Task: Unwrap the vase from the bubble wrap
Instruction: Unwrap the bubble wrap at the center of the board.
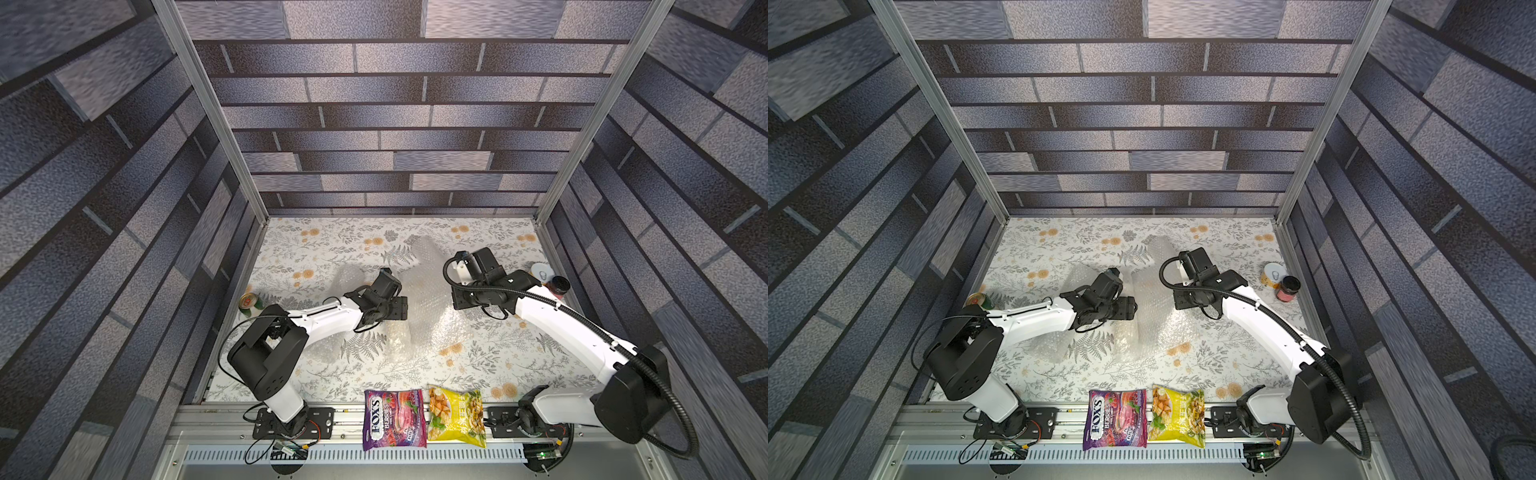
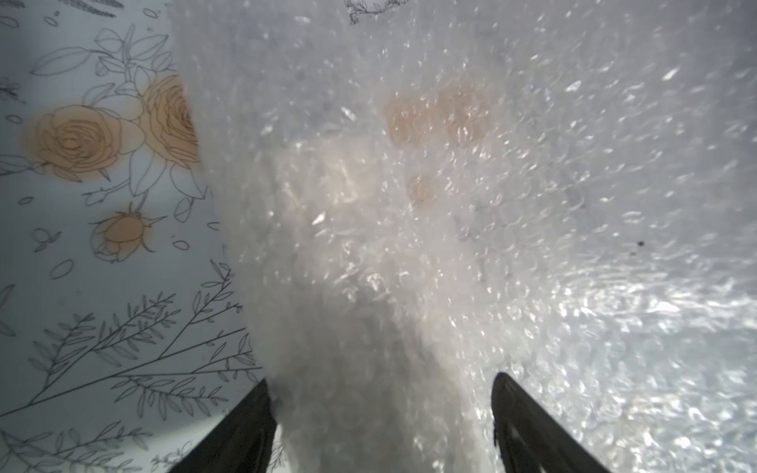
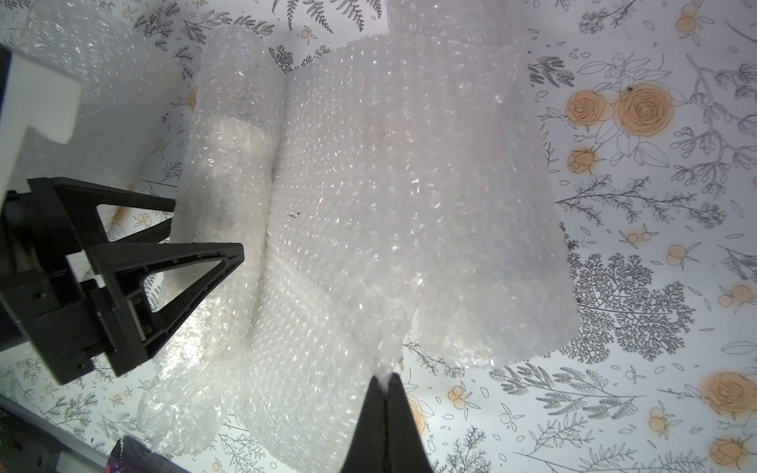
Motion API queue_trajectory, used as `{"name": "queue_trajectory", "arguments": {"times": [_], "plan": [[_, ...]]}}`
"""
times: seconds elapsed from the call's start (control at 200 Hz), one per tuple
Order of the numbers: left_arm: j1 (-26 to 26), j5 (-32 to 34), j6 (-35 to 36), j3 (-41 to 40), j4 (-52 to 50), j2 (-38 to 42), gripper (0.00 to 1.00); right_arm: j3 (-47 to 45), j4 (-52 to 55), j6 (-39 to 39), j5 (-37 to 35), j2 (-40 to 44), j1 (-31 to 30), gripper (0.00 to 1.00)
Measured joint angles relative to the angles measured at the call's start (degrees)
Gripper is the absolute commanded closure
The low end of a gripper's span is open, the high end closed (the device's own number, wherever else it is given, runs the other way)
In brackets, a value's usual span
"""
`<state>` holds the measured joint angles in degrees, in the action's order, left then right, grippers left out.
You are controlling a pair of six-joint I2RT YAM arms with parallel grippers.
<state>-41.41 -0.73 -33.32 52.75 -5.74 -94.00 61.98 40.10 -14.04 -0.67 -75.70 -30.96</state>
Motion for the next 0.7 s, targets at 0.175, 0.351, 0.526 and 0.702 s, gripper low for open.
{"name": "queue_trajectory", "arguments": {"times": [0.175,0.351,0.526,0.702], "plan": [[0.0,-1.57,0.33,1.18,1.57,-1.81,0.18,-0.02,1.57,0.0,-1.57,3.37,0.26,1.0],[0.0,-2.97,0.37,2.54,2.36,-3.17,0.18,-2.08,2.21,-0.02,-3.56,7.37,0.39,1.0],[0.0,-3.76,0.39,2.93,2.69,-3.8,0.18,-2.71,3.43,-0.02,-5.77,9.57,0.79,1.0],[0.0,-3.78,0.61,2.95,2.78,-3.8,0.18,-2.91,4.98,0.0,-7.78,10.47,1.68,1.0]]}}
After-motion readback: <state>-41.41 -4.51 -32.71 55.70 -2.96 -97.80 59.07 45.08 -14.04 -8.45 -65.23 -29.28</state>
